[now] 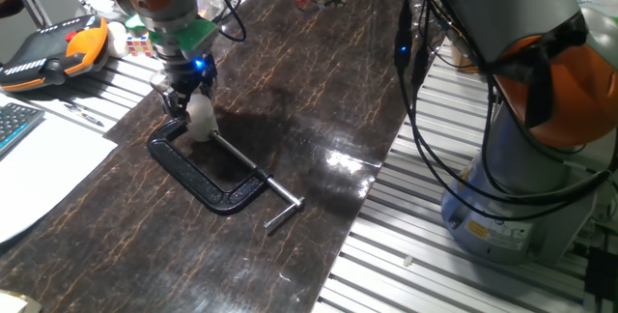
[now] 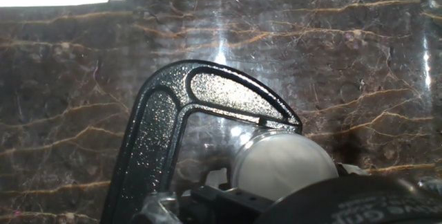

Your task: Screw the lid onto the jar

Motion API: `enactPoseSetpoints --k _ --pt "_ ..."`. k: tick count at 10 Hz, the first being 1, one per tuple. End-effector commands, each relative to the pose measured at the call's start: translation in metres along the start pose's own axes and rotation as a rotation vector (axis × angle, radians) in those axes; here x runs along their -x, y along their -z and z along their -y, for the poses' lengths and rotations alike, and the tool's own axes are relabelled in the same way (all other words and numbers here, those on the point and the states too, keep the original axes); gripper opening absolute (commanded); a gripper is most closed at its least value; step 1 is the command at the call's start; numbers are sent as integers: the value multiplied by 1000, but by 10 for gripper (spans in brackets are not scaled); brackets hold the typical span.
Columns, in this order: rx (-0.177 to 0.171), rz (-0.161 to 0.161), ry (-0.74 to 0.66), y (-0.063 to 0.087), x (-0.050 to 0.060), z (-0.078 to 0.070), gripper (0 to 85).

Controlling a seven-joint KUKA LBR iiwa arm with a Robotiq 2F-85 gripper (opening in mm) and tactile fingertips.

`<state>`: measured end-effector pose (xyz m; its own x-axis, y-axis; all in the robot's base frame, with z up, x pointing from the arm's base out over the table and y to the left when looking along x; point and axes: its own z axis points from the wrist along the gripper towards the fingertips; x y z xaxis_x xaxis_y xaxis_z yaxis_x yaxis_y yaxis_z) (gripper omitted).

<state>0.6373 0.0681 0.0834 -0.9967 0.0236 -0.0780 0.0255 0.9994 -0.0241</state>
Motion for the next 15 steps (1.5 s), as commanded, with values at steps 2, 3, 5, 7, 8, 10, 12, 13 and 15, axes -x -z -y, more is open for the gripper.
enactPoseSetpoints --k 2,3,5,7,8,10,12,13,15 --pt "2 -3 0 0 0 0 687" --pt "3 -5 -2 0 0 0 660" --pt "5 -4 -8 0 0 0 687" --pt "5 -2 -11 -1 0 0 693" --pt "5 -2 -11 -1 0 0 693" --pt "3 0 -14 -2 0 -1 697" --pt "3 0 -17 -3 0 -1 693" --pt "2 0 -17 -3 0 -1 690" --pt "2 0 -17 -3 0 -1 687"
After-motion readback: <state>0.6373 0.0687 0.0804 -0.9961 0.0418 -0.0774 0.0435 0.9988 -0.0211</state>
